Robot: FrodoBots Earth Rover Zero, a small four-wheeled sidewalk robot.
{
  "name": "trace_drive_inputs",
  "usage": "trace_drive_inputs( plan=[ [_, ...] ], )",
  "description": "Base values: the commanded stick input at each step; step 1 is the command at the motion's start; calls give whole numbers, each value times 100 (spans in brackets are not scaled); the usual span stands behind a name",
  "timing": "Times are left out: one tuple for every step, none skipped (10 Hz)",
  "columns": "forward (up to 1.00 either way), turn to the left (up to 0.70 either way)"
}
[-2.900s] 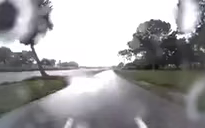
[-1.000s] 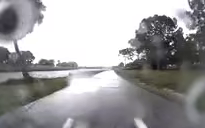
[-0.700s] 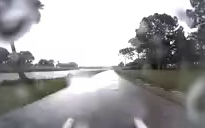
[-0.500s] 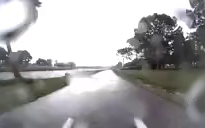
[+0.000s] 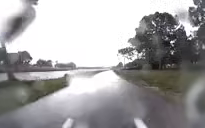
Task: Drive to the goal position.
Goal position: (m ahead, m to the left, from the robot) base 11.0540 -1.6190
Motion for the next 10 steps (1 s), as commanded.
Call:
trace_drive_inputs(
  plan=[
    [100,0],
    [100,0],
    [100,0],
    [100,0],
    [92,0],
    [-62,0],
    [-100,0],
    [-100,0],
    [-100,0],
    [-100,0]
  ],
)
